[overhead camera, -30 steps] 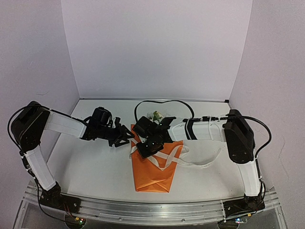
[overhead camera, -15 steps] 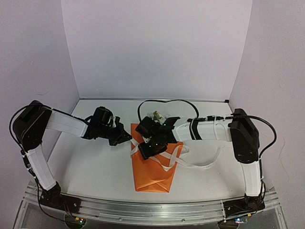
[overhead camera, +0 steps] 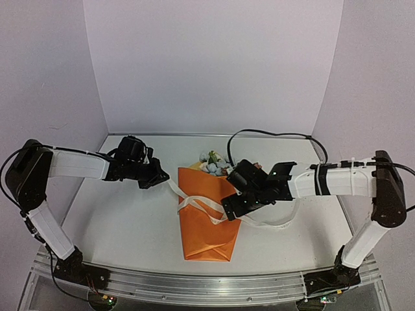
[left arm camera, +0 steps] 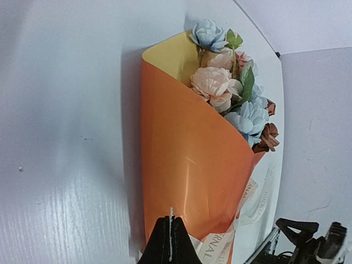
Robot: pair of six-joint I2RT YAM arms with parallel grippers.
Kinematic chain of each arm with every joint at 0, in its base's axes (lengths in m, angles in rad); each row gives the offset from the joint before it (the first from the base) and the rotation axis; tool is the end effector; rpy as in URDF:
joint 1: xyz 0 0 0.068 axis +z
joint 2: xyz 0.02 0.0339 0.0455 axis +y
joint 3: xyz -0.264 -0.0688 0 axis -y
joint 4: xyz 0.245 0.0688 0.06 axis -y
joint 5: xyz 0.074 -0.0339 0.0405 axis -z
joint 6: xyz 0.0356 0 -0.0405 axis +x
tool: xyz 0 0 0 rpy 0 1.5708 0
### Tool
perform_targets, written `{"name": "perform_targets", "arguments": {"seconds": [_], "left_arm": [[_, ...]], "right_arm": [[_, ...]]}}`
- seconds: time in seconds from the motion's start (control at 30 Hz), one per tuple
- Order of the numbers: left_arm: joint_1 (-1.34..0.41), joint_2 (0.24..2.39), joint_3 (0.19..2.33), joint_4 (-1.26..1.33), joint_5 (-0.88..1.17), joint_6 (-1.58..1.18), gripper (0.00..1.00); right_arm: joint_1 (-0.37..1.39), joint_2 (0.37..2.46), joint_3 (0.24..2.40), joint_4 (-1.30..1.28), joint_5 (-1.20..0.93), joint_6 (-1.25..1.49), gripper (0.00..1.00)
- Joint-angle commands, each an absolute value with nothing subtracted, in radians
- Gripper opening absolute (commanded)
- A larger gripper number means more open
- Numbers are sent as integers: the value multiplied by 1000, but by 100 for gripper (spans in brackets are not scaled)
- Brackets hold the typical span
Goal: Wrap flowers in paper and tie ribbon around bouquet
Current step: Cross the ribbon over the folded bouquet.
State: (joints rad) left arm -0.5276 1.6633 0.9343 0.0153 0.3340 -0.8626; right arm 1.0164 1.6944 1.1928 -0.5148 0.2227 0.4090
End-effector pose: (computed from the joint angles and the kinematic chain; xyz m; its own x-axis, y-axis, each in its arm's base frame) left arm 0.2952 -0.1855 0.1875 -0.8918 -0.3108 -0.3287 0.0191 0.7001 -0.7138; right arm 0.1928 0.2964 0.2179 -0.7161 -0.4197 -0.5577 -0.5267 0.8493 0.0371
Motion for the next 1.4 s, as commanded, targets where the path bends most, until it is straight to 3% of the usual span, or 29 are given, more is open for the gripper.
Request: {"name": "perform_targets", "arguments": {"seconds": [0.0, 0.23, 0.73, 1.37], "left_arm": [[-507, 1550, 984, -103, 194, -793, 0], [-473, 1417, 966, -237, 22, -756, 0], [-463, 1356, 928, -259, 9, -739, 0], [-453, 1330, 893, -259, -27, -741, 0]], "right_arm": [[929, 1610, 1055, -499, 194, 435, 94], [861, 1513, 936, -586, 290, 588, 91], [774, 1435, 868, -850, 443, 1248, 82], [664, 1593, 821, -742, 325, 1374, 64]]}}
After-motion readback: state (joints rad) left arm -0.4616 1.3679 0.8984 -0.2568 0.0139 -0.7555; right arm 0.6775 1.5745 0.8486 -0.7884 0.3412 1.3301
